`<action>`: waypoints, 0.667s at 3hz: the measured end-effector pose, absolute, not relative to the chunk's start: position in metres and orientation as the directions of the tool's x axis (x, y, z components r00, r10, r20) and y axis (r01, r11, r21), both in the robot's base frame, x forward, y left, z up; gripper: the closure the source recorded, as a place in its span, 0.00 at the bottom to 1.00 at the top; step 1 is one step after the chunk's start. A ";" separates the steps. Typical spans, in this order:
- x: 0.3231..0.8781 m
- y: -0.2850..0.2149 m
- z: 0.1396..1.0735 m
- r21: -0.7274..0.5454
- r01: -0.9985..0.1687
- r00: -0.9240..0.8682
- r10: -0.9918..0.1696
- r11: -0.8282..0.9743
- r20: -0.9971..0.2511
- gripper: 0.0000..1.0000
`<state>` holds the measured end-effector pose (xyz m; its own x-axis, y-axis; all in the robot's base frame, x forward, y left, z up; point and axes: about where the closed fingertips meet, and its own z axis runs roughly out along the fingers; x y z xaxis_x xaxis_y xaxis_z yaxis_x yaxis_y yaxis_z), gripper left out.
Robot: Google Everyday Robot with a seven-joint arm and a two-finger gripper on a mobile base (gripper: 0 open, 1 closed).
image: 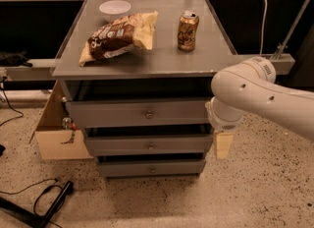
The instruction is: Open top drawer
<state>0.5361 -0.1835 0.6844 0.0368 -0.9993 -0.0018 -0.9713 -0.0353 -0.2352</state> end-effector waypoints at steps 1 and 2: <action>0.563 -0.169 0.691 -0.247 -0.967 0.055 -0.998 -0.056 0.012 0.00; 0.601 -0.147 0.690 -0.254 -0.966 0.057 -0.998 -0.047 -0.035 0.00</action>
Offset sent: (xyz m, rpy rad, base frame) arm 0.0926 0.0524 0.0071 0.0630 -0.0188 0.0221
